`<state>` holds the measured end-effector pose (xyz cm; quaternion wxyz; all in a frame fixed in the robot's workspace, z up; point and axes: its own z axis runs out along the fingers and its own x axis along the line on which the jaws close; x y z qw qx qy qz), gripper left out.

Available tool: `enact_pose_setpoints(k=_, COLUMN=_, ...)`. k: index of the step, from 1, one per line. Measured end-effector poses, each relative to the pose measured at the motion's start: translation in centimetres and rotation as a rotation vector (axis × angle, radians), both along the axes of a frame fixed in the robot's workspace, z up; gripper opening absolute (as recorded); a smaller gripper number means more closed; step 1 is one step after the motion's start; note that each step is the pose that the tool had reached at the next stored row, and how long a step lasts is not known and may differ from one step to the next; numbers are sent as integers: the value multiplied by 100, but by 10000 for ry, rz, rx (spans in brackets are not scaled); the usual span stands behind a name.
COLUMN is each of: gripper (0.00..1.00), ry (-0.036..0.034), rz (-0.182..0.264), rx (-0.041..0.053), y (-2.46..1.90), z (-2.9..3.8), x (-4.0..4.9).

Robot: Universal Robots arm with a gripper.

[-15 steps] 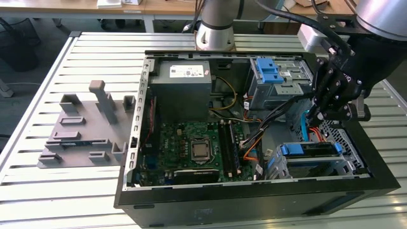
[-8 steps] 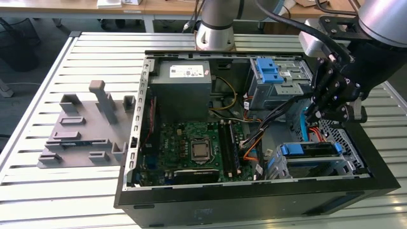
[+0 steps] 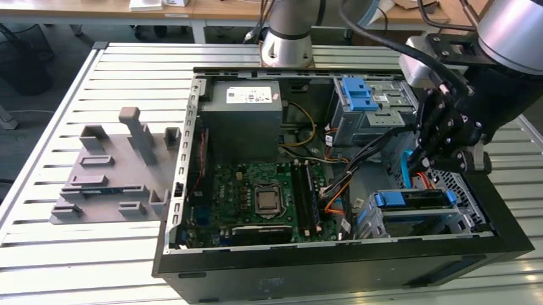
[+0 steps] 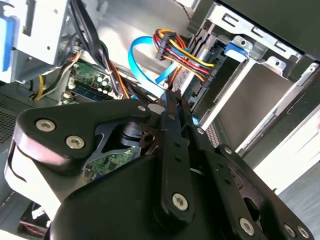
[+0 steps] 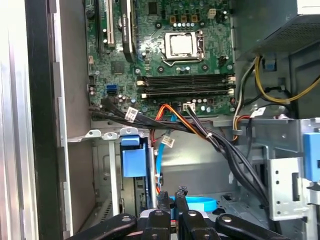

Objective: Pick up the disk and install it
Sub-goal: 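Insert the second disk wire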

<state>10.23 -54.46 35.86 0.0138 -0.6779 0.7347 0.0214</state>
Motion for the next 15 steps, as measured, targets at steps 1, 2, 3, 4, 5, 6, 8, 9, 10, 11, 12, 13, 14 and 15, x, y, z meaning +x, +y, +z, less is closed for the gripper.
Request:
enact_pose_setpoints(k=1, gripper=16, ry=0, rz=0, rx=0, y=-13, z=-18, x=0)
enact_pose_setpoints(k=2, gripper=16, ry=0, rz=0, rx=-2, y=-26, z=-35, x=0)
enact_pose_setpoints(k=3, gripper=16, ry=0, rz=0, rx=-4, y=-40, z=-52, x=0)
enact_pose_setpoints(k=4, gripper=16, ry=0, rz=0, rx=0, y=-48, z=-66, x=0)
enact_pose_setpoints(k=5, gripper=16, ry=0, rz=0, rx=-1, y=-48, z=-70, x=0)
enact_pose_setpoints(k=6, gripper=16, ry=0, rz=0, rx=-4, y=-48, z=-70, x=0)
enact_pose_setpoints(k=8, gripper=16, ry=0, rz=0, rx=-5, y=-48, z=-71, x=0)
enact_pose_setpoints(k=9, gripper=16, ry=0, rz=0, rx=-3, y=-49, z=-75, x=0)
enact_pose_setpoints(k=10, gripper=16, ry=0, rz=-1, rx=-2, y=-54, z=-79, x=0)
enact_pose_setpoints(k=11, gripper=16, ry=0, rz=-1, rx=-1, y=-66, z=-83, x=0)
enact_pose_setpoints(k=12, gripper=16, ry=0, rz=-1, rx=-2, y=-86, z=-88, x=0)
enact_pose_setpoints(k=13, gripper=16, ry=0, rz=0, rx=-1, y=-108, z=-94, x=0)
enact_pose_setpoints(k=14, gripper=16, ry=0, rz=-1, rx=-1, y=-132, z=-101, x=0)
enact_pose_setpoints(k=15, gripper=16, ry=0, rz=-1, rx=-3, y=-156, z=-108, x=0)
